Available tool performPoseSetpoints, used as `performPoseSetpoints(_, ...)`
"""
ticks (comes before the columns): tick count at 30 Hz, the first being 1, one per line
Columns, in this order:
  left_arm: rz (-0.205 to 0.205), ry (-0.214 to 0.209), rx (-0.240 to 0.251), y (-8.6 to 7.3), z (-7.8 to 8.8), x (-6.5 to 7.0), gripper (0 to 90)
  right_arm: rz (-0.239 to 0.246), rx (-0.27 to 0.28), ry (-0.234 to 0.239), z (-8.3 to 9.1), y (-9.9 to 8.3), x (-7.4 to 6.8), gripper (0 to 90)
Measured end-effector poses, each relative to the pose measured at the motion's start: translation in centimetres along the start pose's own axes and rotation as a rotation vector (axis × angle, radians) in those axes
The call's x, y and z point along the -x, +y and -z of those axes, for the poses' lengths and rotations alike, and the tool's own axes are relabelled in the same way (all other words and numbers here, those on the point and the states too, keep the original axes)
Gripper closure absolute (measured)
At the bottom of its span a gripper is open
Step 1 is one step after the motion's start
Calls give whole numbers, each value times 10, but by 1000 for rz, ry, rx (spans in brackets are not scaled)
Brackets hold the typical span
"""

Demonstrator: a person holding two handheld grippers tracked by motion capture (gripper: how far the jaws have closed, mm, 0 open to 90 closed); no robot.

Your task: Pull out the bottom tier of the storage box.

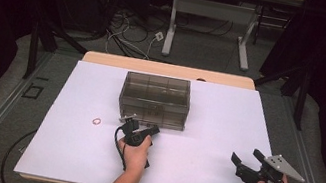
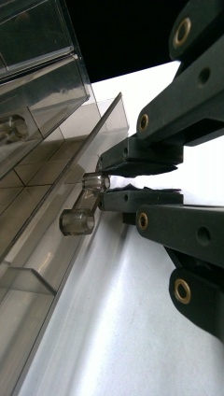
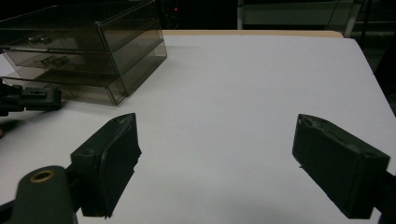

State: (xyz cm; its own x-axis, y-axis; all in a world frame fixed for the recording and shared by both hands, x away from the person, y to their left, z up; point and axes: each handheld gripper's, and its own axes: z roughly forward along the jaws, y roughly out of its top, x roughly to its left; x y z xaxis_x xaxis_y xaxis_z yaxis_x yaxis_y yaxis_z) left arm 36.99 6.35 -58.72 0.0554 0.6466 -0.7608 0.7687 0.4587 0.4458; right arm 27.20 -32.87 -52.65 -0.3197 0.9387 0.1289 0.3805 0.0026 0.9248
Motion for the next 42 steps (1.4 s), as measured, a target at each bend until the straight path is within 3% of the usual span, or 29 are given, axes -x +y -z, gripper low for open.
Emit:
performPoseSetpoints(28,7,-16,2,-8,6,-1,812,4,19,-7,-1,0,0,141)
performPoseSetpoints(29,10,-19,4,-8,6,-1,812,7,-10,1,1,1,0,141)
performPoseSetpoints(33,3,-19,-2,-8,6,-1,812,5,-10,2,1,1,0,141)
performPoseSetpoints(34,5,-19,-1,-9,6,-1,811,5,11,-1,-1,0,0,141)
performPoseSetpoints(35,4,-20,-2,-9,7,-1,812,5,-10,2,1,1,0,141)
performPoseSetpoints(41,12,-22,5,-10,7,-1,811,7,-10,1,1,1,0,141)
performPoseSetpoints(42,13,-24,5,-10,7,-1,811,4,18,-1,-1,0,0,141)
